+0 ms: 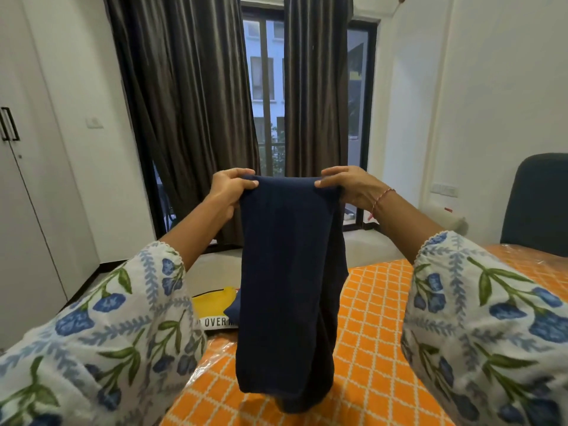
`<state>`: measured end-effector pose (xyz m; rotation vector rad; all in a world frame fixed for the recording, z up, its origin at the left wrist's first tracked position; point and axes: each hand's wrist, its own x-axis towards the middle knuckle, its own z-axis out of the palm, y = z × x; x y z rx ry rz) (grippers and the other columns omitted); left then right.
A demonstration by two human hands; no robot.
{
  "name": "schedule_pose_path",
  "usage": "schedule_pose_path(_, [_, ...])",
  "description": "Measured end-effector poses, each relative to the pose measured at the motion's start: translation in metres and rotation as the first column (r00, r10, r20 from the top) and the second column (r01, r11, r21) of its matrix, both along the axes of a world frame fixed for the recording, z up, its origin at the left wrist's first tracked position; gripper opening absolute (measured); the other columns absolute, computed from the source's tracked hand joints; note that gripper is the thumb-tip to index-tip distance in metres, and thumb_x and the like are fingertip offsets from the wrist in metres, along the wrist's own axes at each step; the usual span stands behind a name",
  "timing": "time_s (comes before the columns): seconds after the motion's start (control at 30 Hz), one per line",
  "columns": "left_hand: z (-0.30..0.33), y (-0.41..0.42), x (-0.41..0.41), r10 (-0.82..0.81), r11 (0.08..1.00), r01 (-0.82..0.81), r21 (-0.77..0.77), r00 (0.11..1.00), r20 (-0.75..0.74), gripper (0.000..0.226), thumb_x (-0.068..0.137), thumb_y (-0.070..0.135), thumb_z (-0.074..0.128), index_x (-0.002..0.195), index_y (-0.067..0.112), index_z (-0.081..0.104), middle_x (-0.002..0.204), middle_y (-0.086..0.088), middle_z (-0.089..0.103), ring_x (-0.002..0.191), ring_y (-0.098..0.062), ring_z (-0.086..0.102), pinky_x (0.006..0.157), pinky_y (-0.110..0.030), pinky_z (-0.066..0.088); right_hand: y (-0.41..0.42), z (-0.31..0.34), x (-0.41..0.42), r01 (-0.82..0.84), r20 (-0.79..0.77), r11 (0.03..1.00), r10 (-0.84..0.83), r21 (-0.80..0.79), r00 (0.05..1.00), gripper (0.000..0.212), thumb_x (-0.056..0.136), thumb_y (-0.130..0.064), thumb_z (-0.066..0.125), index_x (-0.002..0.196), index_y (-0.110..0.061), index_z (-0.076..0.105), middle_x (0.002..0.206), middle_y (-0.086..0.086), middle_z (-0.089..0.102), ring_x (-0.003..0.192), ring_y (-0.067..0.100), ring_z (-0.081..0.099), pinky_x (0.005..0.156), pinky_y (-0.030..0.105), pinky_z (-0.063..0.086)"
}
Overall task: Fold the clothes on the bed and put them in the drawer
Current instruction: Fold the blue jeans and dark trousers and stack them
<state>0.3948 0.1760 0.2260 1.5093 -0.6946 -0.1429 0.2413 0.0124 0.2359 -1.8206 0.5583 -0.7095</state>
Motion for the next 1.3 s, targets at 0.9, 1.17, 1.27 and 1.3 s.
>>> schedule_pose_path(0.9, [-0.047, -0.050, -0.040, -0.131, 0.960, 0.094, 0.264, 0.983, 0.126, 0.049, 0.080, 0.017, 0.073, 0.124, 0.013, 0.052, 0.110, -0.006, 0.062, 0.103, -0.022, 0.059, 0.080, -0.032, 0.050, 0.059, -0.006, 0.050, 0.124, -0.049, 0.977, -0.134, -0.172, 0.990, 0.017, 0.079, -0.015, 0.068, 0.088, -0.001, 0.069, 0.082, 0.010, 0.064, 0.085, 0.022, 0.065, 0.079, 0.035, 0.058])
schedule_pose_path(1.17, [-0.044, -0.022, -0.025, -0.317, 0.938, 0.296, -0.182, 0.943, -0.099, 0.023, 0.091, 0.002, 0.056, 0.112, 0.011, 0.057, 0.097, -0.003, 0.065, 0.084, -0.017, 0.063, 0.069, -0.024, 0.053, 0.036, 0.009, 0.018, -0.125, 0.052, 0.946, 0.147, -0.300, 0.988, 0.015, 0.089, -0.004, 0.056, 0.099, -0.007, 0.067, 0.090, 0.004, 0.068, 0.085, 0.014, 0.065, 0.079, 0.027, 0.053])
schedule_pose_path(1.27, [-0.042, -0.018, -0.020, -0.379, 0.909, 0.332, -0.252, 0.910, -0.166, 0.015, 0.092, 0.005, 0.055, 0.105, 0.008, 0.061, 0.091, -0.005, 0.069, 0.078, -0.017, 0.068, 0.067, -0.027, 0.057, 0.009, -0.001, 0.012, -0.144, -0.116, 0.836, 0.097, -0.529, 0.989, 0.034, 0.086, -0.009, 0.064, 0.118, -0.017, 0.059, 0.114, 0.006, 0.059, 0.106, 0.018, 0.055, 0.089, 0.026, 0.047])
schedule_pose_path(1.3, [-0.043, -0.018, -0.019, -0.385, 0.906, 0.332, -0.260, 0.904, -0.186, 0.015, 0.092, 0.007, 0.056, 0.106, 0.009, 0.061, 0.092, -0.006, 0.070, 0.079, -0.017, 0.069, 0.069, -0.029, 0.057, 0.004, -0.005, 0.010, -0.194, -0.212, 0.829, 0.094, -0.525, 0.973, 0.041, 0.085, -0.012, 0.066, 0.124, -0.018, 0.055, 0.120, 0.005, 0.056, 0.111, 0.020, 0.053, 0.094, 0.030, 0.045])
